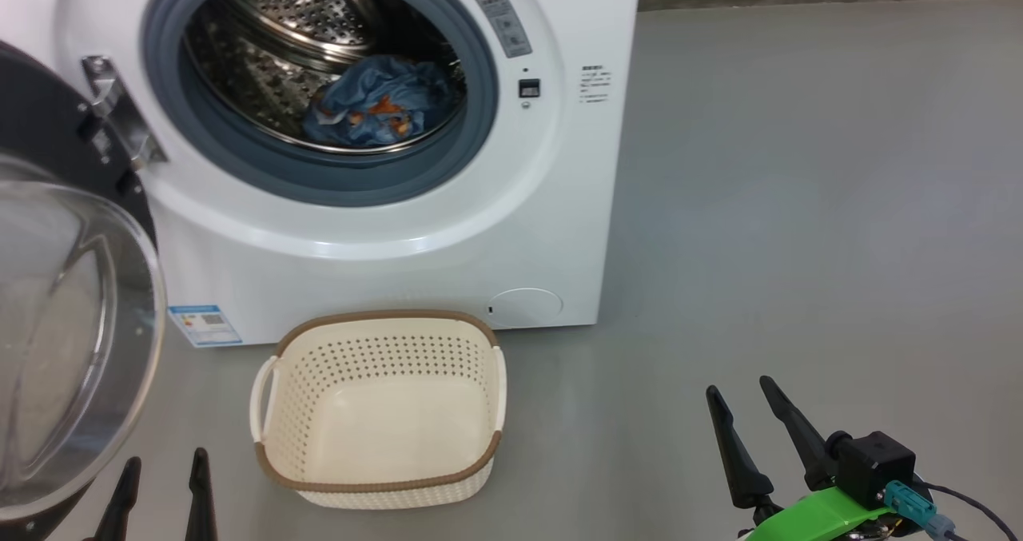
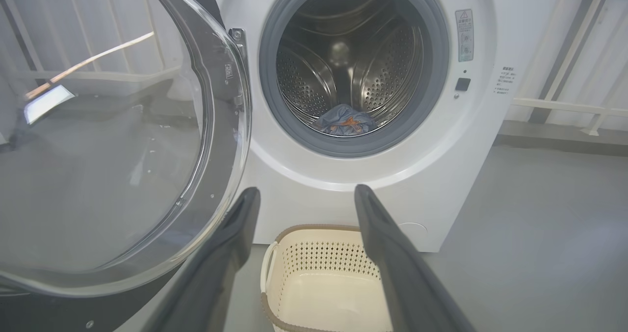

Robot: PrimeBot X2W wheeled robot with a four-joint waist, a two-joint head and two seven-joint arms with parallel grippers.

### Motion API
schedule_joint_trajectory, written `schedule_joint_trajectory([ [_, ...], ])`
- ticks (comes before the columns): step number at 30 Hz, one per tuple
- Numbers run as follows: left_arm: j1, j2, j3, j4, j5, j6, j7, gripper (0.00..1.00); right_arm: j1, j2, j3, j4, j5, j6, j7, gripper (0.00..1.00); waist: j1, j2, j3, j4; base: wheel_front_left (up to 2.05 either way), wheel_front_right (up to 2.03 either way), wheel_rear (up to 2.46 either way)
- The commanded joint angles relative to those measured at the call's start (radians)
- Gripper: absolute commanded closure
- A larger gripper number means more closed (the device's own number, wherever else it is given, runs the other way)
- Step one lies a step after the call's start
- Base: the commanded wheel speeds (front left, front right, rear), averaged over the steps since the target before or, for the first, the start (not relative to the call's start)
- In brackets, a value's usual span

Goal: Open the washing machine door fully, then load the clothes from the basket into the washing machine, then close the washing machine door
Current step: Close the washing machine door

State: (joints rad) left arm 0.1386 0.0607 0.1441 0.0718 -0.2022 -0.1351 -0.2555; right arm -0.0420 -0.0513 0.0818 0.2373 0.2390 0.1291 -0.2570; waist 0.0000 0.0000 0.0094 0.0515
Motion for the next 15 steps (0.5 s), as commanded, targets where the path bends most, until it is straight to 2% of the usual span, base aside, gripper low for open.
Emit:
schedule_joint_trajectory([
  [1,-0.047,0.011,0.033,-0.018,-0.005,0.004,-0.006,0.0,-0.011,0.001,0.022,-0.027,-0.009,0.002,-0.005,0.0,0.0,0.0,0.004,0.032,0.0,0.0,0.0],
  [15,-0.051,0.007,0.044,-0.002,-0.02,0.004,-0.006,0.0,-0.022,0.001,0.029,-0.014,-0.018,0.002,-0.005,0.0,0.0,0.0,0.004,0.211,0.0,0.0,0.0],
])
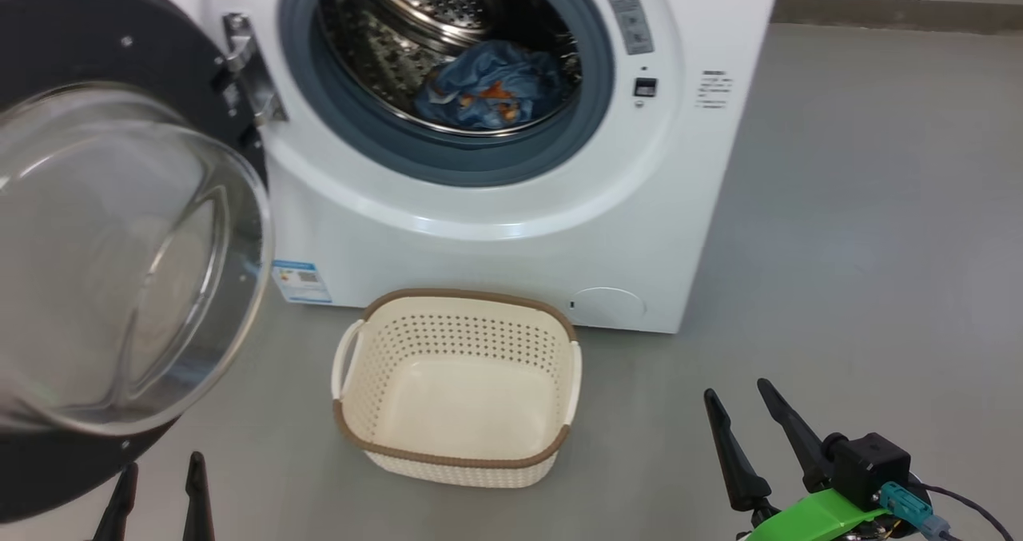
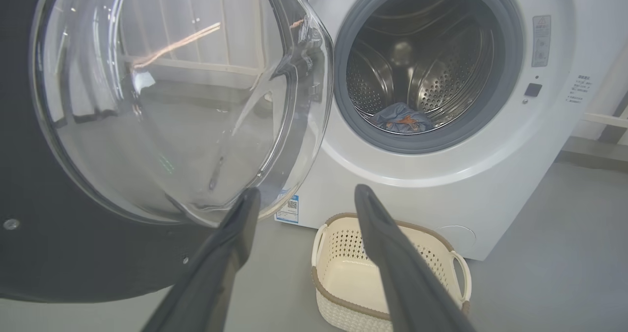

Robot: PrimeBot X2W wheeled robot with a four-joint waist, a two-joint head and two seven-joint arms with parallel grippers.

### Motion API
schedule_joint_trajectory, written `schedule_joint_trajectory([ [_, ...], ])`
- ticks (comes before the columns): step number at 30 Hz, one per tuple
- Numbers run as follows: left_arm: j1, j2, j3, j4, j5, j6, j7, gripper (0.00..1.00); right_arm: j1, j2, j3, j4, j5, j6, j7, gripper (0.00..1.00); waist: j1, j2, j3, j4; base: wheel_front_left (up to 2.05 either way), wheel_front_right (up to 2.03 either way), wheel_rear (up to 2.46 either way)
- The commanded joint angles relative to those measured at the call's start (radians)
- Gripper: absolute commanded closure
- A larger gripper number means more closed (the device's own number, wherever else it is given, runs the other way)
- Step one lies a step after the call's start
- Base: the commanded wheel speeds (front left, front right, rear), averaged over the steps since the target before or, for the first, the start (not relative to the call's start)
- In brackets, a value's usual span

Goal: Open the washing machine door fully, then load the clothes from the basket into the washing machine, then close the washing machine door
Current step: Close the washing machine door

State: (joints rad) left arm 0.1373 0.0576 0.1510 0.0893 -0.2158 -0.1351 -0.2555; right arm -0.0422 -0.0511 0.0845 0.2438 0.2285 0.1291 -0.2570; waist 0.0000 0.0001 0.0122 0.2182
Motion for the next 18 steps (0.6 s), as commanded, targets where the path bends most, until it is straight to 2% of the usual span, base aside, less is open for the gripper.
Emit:
schedule_joint_trajectory([
  [1,-0.051,0.01,0.038,-0.018,-0.007,0.004,-0.006,0.0,-0.022,0.001,0.027,-0.019,-0.009,0.002,-0.005,0.0,0.0,-0.0001,0.002,0.058,0.0,0.0,0.0],
  [9,-0.049,0.004,0.049,-0.002,-0.005,0.004,-0.006,0.0,-0.029,0.001,0.027,-0.009,-0.018,0.002,-0.005,0.0,0.0,-0.0001,-0.003,0.168,0.0,0.0,0.0],
  [18,-0.053,-0.001,0.07,0.009,-0.002,0.004,-0.006,0.0,-0.037,0.001,0.035,-0.008,-0.026,0.002,-0.005,0.0,0.0,-0.0001,0.005,0.232,0.0,0.0,0.0],
])
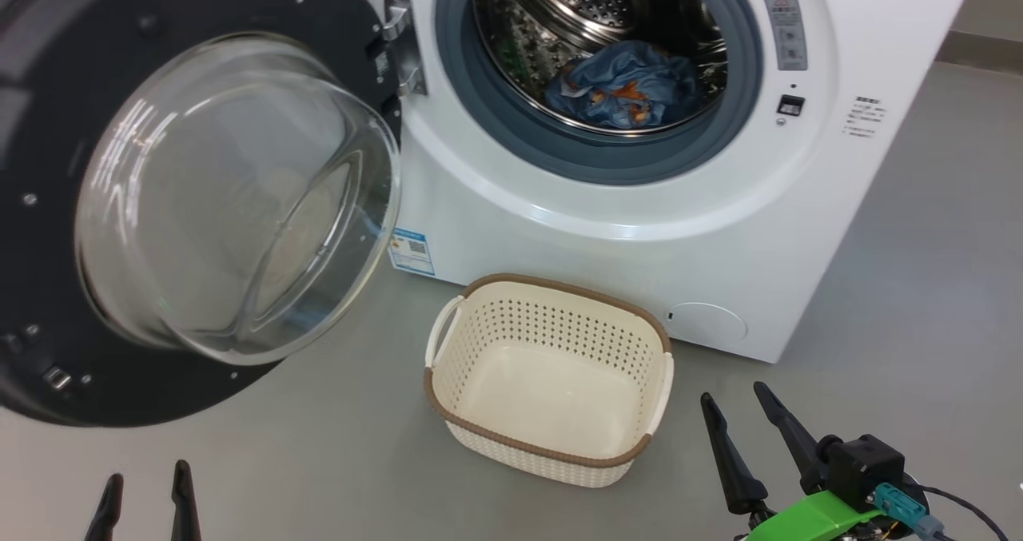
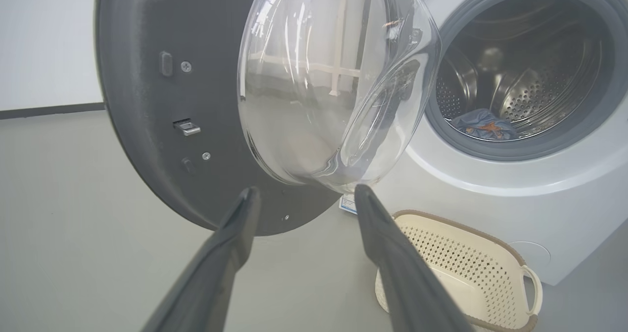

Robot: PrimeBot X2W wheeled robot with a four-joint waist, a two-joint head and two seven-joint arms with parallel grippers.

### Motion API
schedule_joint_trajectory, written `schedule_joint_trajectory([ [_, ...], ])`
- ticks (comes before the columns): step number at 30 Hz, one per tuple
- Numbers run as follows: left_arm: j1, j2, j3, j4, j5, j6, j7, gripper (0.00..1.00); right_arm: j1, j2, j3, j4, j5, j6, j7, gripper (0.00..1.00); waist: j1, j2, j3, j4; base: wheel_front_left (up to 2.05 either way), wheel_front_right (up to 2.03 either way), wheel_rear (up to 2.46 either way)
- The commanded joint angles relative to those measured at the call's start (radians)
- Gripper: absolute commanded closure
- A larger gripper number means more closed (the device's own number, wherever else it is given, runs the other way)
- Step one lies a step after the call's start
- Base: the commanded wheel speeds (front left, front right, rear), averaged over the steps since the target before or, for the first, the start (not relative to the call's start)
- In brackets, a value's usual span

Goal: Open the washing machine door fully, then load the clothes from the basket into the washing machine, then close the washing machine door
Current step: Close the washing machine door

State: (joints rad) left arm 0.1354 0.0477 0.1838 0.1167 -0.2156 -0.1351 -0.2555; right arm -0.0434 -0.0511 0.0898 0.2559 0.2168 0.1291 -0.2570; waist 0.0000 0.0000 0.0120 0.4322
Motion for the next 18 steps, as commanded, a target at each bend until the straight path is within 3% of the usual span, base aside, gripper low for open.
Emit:
schedule_joint_trajectory([
  [1,-0.052,0.008,0.039,-0.017,-0.006,0.004,-0.006,0.0,-0.036,0.001,0.029,-0.019,-0.016,0.002,-0.005,0.0,0.0,0.0,0.007,0.024,0.0,0.0,0.0],
  [18,-0.059,0.003,0.06,0.003,-0.015,0.004,-0.006,0.0,-0.046,0.001,0.029,-0.006,-0.029,0.002,-0.005,0.0,0.0,0.0,0.016,0.064,0.0,0.0,0.0],
])
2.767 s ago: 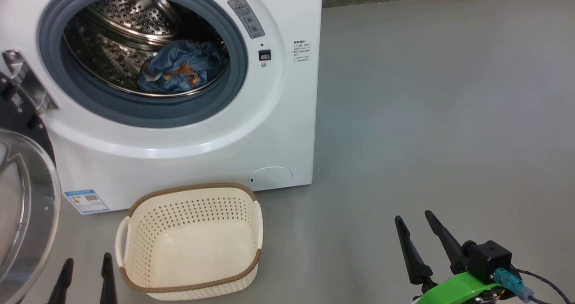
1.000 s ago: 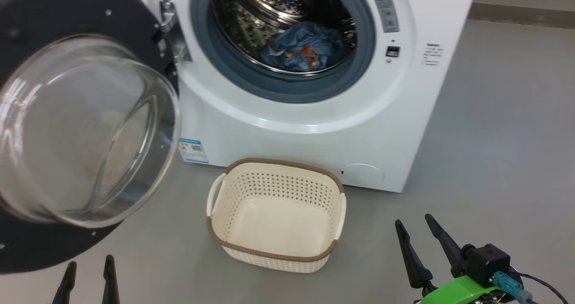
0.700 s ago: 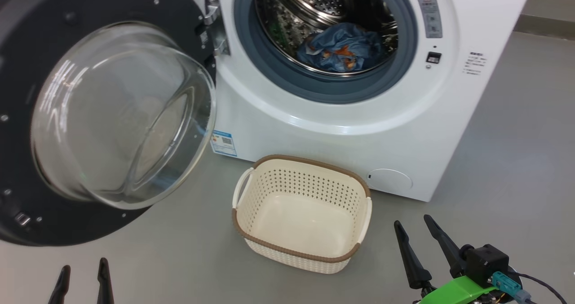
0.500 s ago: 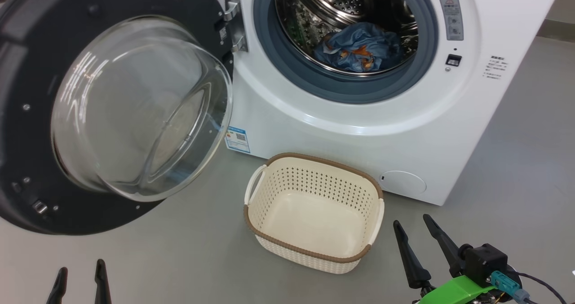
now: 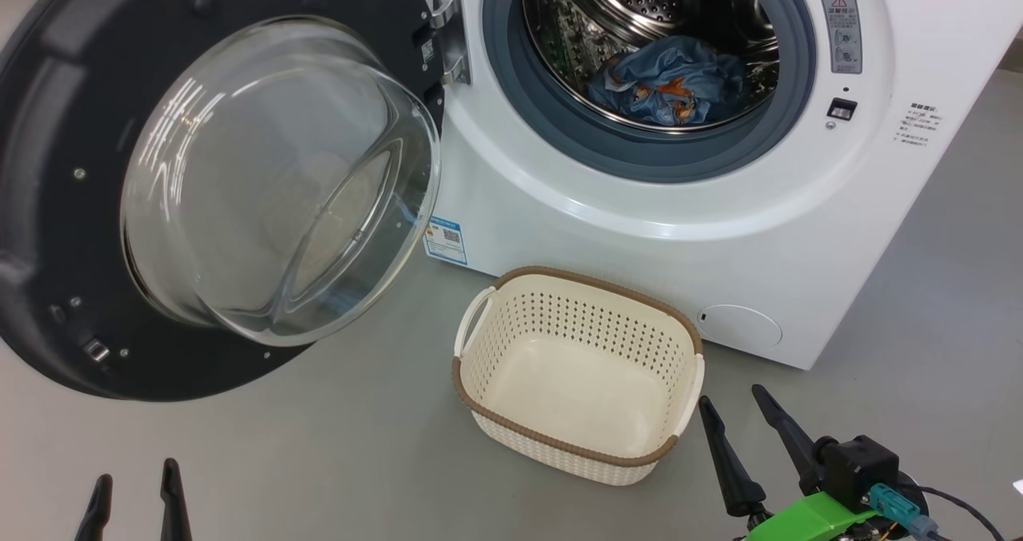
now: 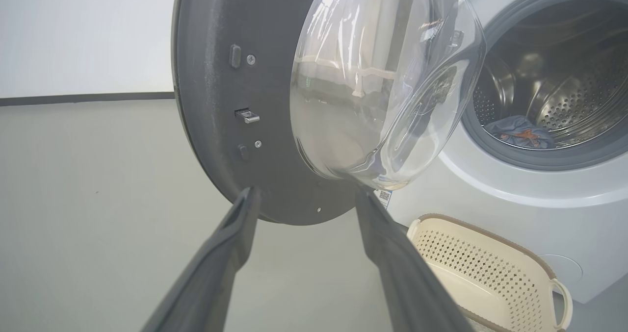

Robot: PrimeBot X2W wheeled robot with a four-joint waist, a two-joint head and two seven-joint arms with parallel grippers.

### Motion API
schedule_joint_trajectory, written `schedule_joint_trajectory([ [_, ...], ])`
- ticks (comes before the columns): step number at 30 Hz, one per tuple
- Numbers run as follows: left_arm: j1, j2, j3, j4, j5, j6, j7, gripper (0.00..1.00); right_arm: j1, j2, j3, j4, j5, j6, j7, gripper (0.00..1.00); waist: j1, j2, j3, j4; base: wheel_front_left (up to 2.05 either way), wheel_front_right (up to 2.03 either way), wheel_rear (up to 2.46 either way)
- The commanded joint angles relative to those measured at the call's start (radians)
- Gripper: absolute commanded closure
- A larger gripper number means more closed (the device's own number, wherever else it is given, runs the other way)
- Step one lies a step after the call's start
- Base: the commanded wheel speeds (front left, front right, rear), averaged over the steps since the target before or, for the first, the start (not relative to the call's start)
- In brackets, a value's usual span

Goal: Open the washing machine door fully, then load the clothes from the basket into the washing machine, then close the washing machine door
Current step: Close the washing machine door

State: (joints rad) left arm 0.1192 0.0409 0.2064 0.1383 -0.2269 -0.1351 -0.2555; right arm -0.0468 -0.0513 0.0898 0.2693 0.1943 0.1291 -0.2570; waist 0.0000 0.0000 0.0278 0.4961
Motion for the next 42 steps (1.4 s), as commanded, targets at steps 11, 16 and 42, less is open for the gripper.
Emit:
schedule_joint_trajectory([
  [11,-0.047,0.009,0.045,-0.015,-0.016,0.004,-0.006,0.0,-0.047,0.001,0.028,-0.015,-0.01,0.002,-0.005,0.0,0.0,0.0,0.009,-0.008,0.0,0.0,0.0],
  [16,-0.049,0.009,0.047,-0.013,-0.016,0.004,-0.006,0.0,-0.045,0.001,0.026,-0.017,-0.014,0.002,-0.005,0.0,0.0,0.0,0.009,-0.004,0.0,0.0,0.0],
  [42,-0.057,0.009,0.048,0.01,-0.072,0.004,-0.006,1.0,-0.053,0.001,0.032,-0.009,-0.015,0.002,-0.005,0.0,0.0,0.0,0.019,0.003,0.0,0.0,0.0],
])
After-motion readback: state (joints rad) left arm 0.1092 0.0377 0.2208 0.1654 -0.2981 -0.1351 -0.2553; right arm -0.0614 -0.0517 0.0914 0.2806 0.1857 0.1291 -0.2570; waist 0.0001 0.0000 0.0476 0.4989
